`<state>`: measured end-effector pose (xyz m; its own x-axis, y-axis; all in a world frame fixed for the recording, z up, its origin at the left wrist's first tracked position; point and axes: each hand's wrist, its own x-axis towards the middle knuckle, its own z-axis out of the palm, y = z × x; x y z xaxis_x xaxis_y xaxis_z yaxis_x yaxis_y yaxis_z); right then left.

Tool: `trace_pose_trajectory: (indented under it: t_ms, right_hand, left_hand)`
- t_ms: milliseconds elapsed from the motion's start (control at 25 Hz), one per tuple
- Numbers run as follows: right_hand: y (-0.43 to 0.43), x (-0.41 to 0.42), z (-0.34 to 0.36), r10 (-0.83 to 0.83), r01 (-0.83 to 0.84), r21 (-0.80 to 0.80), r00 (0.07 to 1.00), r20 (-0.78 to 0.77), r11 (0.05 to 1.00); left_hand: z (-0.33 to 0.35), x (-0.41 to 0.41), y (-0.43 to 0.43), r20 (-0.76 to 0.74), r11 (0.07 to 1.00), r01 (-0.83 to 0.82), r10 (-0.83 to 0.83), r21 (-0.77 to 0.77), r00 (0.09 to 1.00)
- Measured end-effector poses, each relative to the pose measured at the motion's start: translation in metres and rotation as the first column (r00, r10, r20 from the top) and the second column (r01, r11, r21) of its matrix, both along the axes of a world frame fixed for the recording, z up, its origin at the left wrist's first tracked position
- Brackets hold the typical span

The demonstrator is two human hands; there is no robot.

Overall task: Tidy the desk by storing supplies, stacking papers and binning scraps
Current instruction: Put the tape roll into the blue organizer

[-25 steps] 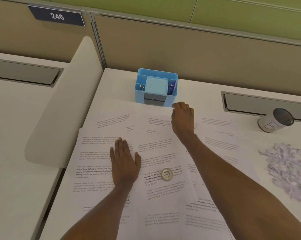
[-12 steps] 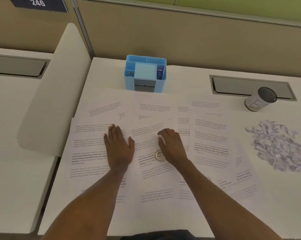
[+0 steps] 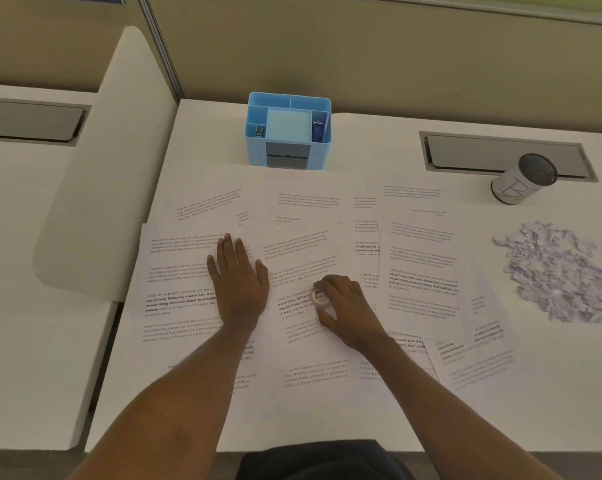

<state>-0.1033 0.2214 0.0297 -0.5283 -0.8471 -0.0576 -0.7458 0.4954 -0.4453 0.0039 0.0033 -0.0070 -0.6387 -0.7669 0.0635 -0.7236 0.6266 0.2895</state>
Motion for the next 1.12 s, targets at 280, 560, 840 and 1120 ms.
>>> trace_pose_trajectory:
  t_ms: [280,560,840,1120]
  right_hand:
    - [-0.064,-0.044,0.030,-0.068,0.060,-0.100,0.995,-0.073,0.993]
    - [-0.175,-0.117,0.068,-0.211,0.182,-0.265,0.974,-0.087,0.947]
    - [-0.243,-0.175,0.079,-0.300,0.258,-0.307,0.949,-0.097,0.916]
    - [-0.274,-0.205,0.072,-0.367,0.351,-0.281,0.930,-0.006,0.893]
  left_hand:
    - [0.001,-0.001,0.000,-0.010,1.000,0.002,-0.001,0.015,1.000]
    - [0.001,-0.002,0.000,0.002,0.999,-0.004,0.004,0.034,1.000]
    - [0.000,-0.002,0.000,0.018,0.999,0.001,-0.002,0.047,1.000]
    - [-0.001,-0.002,-0.001,0.048,0.998,0.005,-0.008,0.058,0.999]
